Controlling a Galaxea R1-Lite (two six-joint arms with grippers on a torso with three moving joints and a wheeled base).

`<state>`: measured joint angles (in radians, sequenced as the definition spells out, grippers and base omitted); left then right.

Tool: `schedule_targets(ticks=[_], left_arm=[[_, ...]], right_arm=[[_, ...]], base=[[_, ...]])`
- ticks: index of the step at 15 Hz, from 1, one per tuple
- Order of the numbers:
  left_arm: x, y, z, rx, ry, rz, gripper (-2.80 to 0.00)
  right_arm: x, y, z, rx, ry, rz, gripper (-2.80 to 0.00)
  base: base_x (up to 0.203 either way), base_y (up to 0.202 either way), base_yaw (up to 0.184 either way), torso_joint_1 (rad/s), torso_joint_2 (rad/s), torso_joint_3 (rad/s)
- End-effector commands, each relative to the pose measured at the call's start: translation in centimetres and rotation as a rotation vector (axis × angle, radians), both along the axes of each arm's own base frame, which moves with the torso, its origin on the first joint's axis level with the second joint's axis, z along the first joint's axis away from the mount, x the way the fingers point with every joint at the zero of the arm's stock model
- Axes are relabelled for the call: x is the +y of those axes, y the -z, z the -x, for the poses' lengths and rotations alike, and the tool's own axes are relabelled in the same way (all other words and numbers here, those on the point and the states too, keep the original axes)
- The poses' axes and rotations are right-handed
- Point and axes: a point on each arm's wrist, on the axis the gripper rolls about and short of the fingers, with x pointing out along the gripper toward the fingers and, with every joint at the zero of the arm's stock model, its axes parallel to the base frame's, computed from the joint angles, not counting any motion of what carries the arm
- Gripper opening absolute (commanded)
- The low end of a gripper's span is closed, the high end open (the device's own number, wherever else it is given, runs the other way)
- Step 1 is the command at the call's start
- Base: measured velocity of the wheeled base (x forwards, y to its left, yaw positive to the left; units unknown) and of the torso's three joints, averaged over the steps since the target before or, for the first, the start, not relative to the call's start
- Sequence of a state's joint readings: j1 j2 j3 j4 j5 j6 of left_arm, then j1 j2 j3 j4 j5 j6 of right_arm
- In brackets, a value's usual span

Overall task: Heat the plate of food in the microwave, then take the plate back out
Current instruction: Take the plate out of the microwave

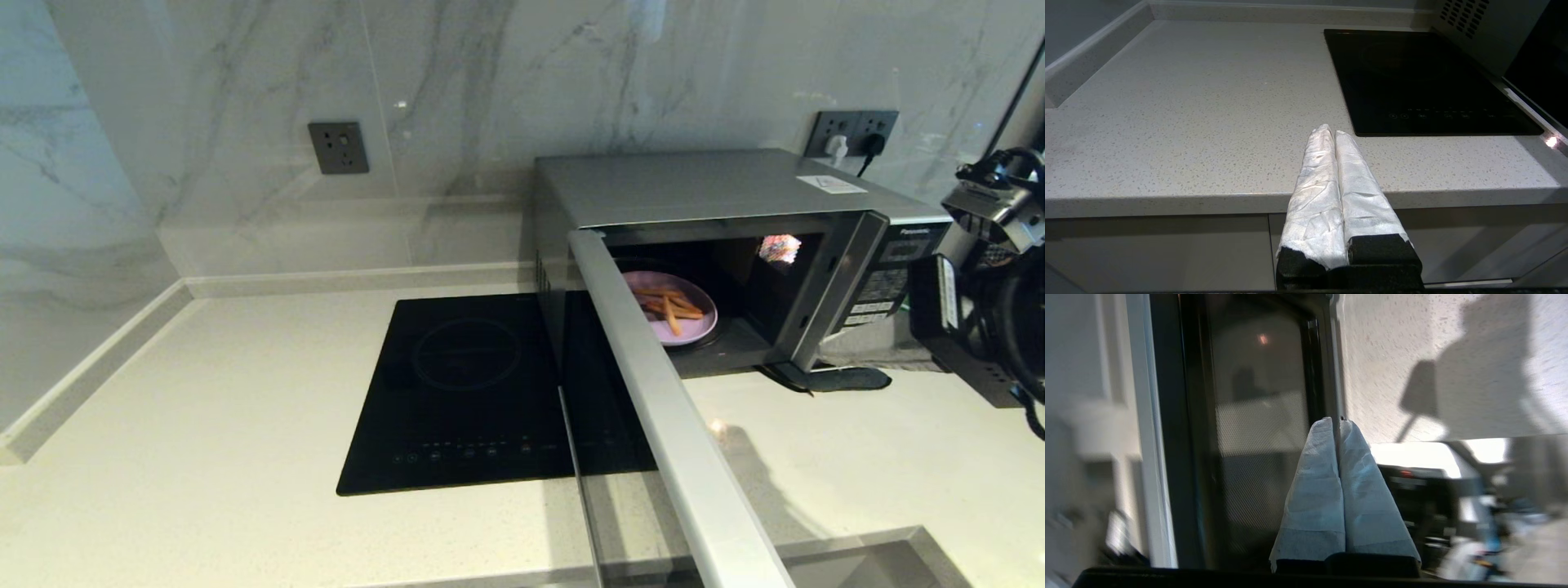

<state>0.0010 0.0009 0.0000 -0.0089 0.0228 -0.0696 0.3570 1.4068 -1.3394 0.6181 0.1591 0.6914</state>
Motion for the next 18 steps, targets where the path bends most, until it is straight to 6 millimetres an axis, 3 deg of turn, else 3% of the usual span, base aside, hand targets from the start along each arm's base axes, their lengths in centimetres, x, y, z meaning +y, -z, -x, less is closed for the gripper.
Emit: schedule_targets(ticks=[1, 5, 7, 9, 10, 14, 18], left_arm=[[0.0, 0.0, 0.0, 0.000, -0.001, 0.001, -2.80], [0.0, 0.0, 0.0, 0.000, -0.001, 0.001, -2.80], [0.0, 0.0, 0.0, 0.000, -0.001, 0.001, -2.80], [0.0, 0.0, 0.0, 0.000, -0.001, 0.001, -2.80], [0.0, 0.0, 0.0, 0.000, -0.001, 0.001, -2.80], [0.0, 0.0, 0.0, 0.000, -0.001, 0.001, -2.80], [0.0, 0.0, 0.0, 0.000, -0.001, 0.001, -2.80]], right_arm=[[0.8, 1.7, -2.6, 0.095, 0.124, -0.094, -2.80], [0.9, 2.3, -4.8, 0.038, 0.156, -0.122, -2.80], [0.9, 3.5, -6.8, 0.036, 0.193, -0.115, -2.80], [0.8, 5.1, -7.5, 0.061, 0.237, -0.054, -2.80], [0.7, 5.6, -7.9, 0.038, 0.252, -0.002, 0.00], [-1.2, 6.5, -9.7, -0.001, 0.370, 0.039, 0.00], [-1.2, 7.8, -11.8, 0.044, 0.360, 0.029, 0.00]], base=[[0.000, 0.000, 0.000, 0.000, 0.00, 0.000], [0.000, 0.000, 0.000, 0.000, 0.00, 0.000], [0.000, 0.000, 0.000, 0.000, 0.00, 0.000], [0.000, 0.000, 0.000, 0.000, 0.00, 0.000], [0.000, 0.000, 0.000, 0.000, 0.00, 0.000], [0.000, 0.000, 0.000, 0.001, 0.00, 0.009], [0.000, 0.000, 0.000, 0.000, 0.00, 0.000]])
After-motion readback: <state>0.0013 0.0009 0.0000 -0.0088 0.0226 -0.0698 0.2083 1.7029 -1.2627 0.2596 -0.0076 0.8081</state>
